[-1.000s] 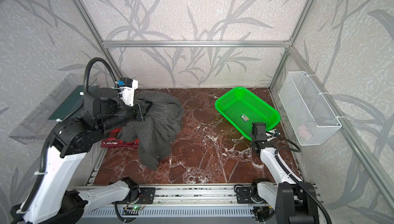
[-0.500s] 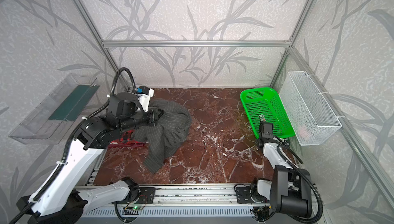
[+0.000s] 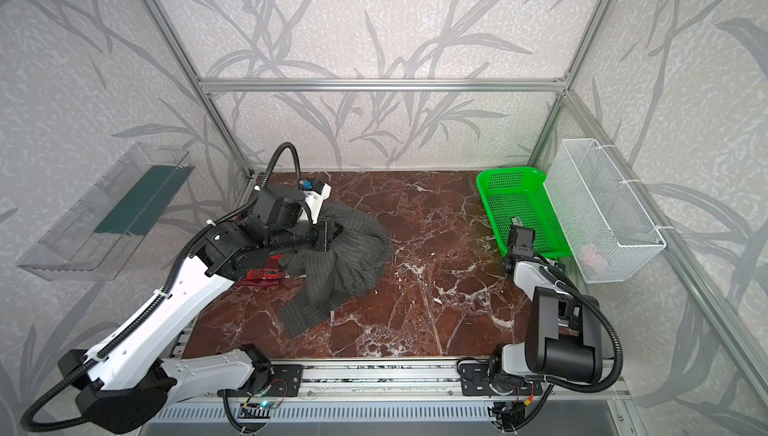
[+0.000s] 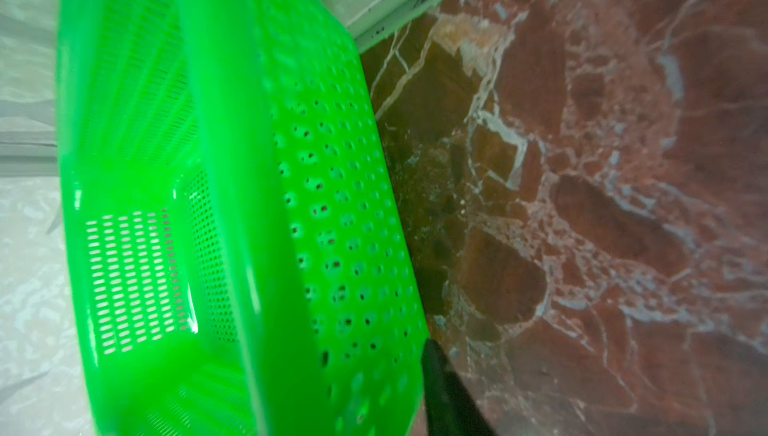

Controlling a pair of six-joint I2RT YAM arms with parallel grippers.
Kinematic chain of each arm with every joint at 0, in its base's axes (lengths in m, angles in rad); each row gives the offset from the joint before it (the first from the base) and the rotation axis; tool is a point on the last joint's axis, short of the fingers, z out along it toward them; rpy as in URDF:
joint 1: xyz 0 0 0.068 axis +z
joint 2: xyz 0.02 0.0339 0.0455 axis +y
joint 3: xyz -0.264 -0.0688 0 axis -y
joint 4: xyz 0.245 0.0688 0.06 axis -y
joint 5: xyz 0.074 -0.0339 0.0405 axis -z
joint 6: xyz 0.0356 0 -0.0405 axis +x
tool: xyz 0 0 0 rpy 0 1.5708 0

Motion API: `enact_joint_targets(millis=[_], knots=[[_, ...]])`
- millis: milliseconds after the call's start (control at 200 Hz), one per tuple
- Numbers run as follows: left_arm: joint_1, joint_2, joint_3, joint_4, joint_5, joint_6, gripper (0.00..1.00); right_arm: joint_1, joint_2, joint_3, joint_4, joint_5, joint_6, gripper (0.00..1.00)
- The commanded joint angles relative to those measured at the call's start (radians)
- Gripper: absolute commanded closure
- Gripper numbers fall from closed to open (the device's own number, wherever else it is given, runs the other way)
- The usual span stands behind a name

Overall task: Fold and stack the long sleeve shirts
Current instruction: 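Lower the grey shirt with the left gripper while the right gripper slides the basket, then grasp the grey shirt with the right gripper near the left gripper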

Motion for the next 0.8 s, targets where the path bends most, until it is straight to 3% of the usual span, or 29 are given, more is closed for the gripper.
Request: enact_joint_targets(millis=[0,180,415,630,795], knots=[[-0.016,0.014,-0.009,0.063,0.024,0.018,1.0,-0.002,-0.046,-0.026,-0.012,-0.062,-0.028,0.51],[-0.035,0.08,0.004,0.088,0.058,0.044,1.0,0.002,-0.165,-0.078,-0.031,-0.153,-0.072,0.35],[-0.043,0.207,0.076,0.117,0.132,0.077,1.0,0.032,-0.367,-0.139,-0.111,-0.17,-0.161,0.21],[-0.049,0.322,0.134,0.167,0.225,0.072,1.0,0.061,-0.522,-0.2,-0.141,-0.251,-0.262,0.2],[-0.052,0.407,0.19,0.149,0.244,0.1,1.0,0.165,-0.564,-0.196,-0.07,-0.412,-0.386,0.2]])
